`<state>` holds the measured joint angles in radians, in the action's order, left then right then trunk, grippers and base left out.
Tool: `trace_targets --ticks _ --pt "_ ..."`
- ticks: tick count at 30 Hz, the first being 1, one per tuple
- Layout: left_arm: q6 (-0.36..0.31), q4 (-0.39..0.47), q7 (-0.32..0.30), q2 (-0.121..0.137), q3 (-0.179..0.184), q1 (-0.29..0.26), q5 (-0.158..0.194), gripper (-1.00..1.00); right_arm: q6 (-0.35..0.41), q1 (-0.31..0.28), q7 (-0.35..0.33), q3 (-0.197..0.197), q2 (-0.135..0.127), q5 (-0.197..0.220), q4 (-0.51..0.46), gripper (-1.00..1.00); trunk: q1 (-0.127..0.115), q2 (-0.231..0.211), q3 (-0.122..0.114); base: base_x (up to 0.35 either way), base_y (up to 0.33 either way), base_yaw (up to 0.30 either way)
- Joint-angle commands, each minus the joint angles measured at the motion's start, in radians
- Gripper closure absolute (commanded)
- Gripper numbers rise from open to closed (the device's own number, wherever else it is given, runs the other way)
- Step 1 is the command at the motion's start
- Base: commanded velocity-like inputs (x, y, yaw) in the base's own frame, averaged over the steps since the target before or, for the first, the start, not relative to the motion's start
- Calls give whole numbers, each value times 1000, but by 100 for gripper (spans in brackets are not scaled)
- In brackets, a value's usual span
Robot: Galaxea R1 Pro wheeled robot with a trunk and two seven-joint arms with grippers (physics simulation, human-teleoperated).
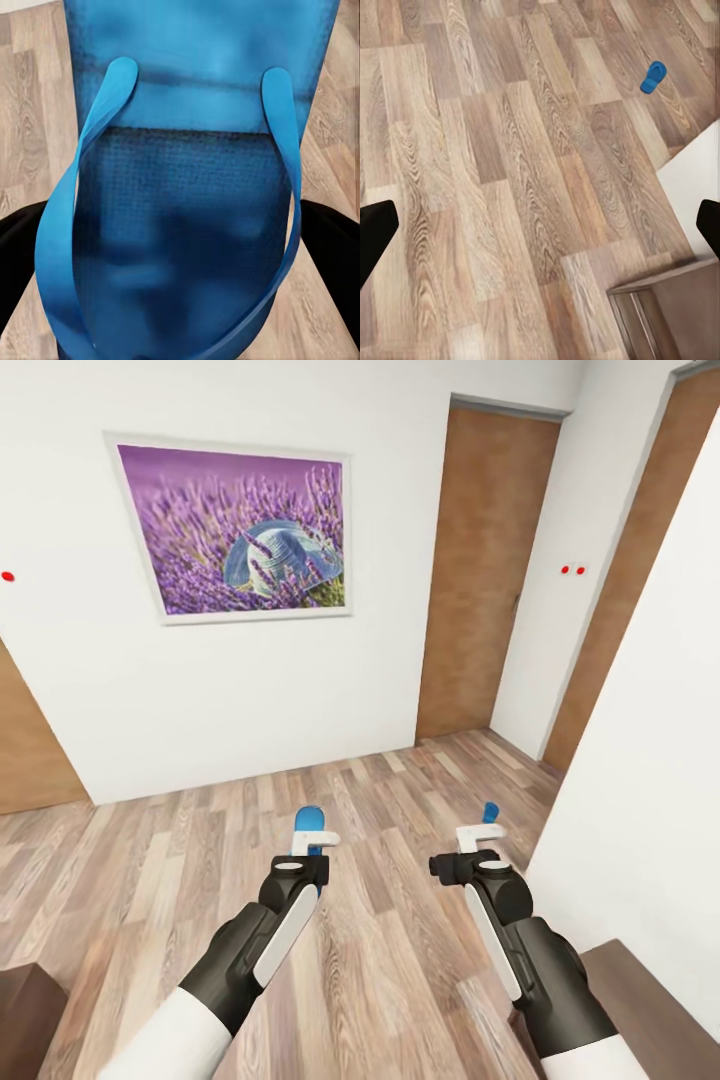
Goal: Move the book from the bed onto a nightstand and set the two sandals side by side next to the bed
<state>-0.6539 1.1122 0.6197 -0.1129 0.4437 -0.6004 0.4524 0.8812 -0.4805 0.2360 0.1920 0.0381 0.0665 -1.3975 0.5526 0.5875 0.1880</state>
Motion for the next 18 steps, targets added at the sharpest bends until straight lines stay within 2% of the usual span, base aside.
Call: trace_targets --ticks 1,18 --pt "-2 1 10 1 2 -1 9 100 4 -1 8 1 0 7 -1 -100 1 2 2 306 195 -272" --pt "-3 1 8 0 5 -1 6 100 4 -1 8 1 0 7 -1 -100 1 2 2 304 194 -278"
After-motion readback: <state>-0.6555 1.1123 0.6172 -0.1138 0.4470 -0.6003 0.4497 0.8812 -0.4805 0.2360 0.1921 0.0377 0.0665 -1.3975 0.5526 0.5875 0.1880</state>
